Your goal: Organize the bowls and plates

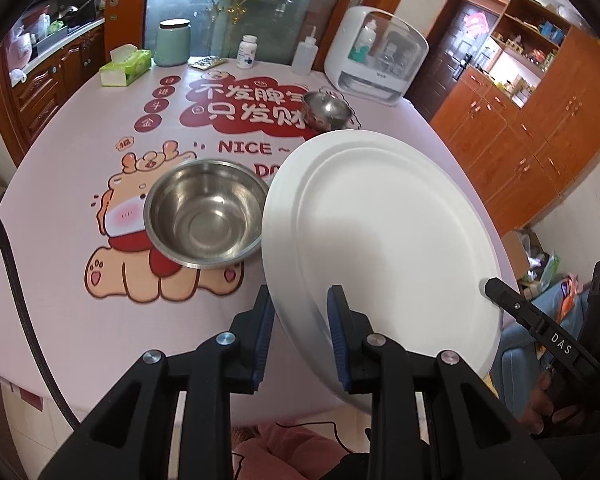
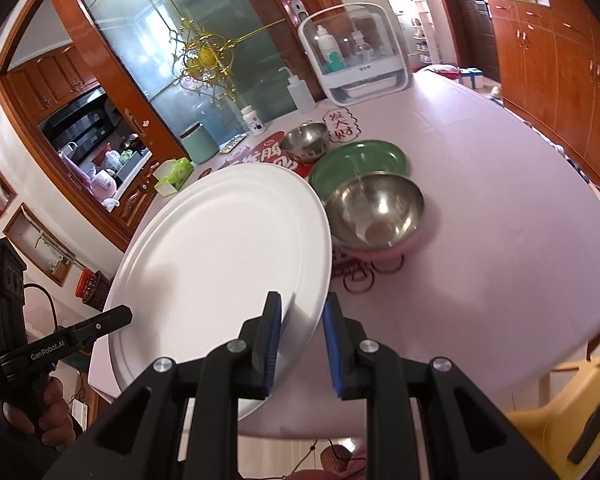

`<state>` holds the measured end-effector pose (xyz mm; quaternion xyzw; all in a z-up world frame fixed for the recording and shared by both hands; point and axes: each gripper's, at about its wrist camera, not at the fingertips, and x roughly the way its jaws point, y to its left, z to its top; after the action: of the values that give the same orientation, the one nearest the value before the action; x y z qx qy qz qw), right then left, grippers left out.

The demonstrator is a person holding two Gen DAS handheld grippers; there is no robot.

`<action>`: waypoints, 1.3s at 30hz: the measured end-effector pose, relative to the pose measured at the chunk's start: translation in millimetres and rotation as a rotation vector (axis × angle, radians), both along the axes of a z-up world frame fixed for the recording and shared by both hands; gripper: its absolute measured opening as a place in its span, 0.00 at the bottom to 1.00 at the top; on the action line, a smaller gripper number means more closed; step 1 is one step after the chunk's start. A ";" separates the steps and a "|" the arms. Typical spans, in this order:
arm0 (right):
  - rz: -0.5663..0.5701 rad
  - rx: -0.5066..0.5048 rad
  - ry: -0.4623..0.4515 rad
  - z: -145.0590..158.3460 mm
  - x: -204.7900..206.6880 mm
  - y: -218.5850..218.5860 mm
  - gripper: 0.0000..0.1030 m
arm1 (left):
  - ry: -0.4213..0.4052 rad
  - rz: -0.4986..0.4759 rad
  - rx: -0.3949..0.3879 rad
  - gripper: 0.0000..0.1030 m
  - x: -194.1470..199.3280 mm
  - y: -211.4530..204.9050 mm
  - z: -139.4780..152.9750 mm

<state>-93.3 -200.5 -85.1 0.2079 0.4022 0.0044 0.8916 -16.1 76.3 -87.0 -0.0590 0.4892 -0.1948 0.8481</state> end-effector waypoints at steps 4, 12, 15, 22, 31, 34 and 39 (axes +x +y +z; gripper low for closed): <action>-0.025 0.003 0.028 -5.4 -17.9 4.1 0.20 | 0.010 -0.027 0.019 0.24 -14.8 1.8 -4.5; -0.036 0.005 0.085 -21.8 -38.6 16.8 0.20 | 0.060 -0.044 0.043 0.24 -33.8 10.2 -24.6; -0.042 0.012 0.119 -31.6 -42.9 19.5 0.20 | 0.083 -0.053 0.064 0.24 -38.8 11.9 -34.9; -0.039 0.007 0.179 -47.8 -47.6 25.3 0.20 | 0.134 -0.057 0.096 0.24 -41.9 12.1 -57.1; -0.025 0.000 0.252 -62.1 -41.6 25.7 0.20 | 0.212 -0.053 0.127 0.25 -34.9 8.4 -83.8; -0.010 -0.009 0.282 -68.6 -37.0 27.4 0.20 | 0.235 -0.046 0.135 0.25 -30.8 8.4 -93.0; 0.002 0.000 0.326 -78.8 -28.8 26.2 0.21 | 0.271 -0.035 0.146 0.25 -26.4 6.9 -104.6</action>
<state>-122.1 -174.3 -163.9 0.2054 0.5416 -0.0286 0.8146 -42.5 83.2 -191.6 -0.0142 0.6130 -0.1637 0.7728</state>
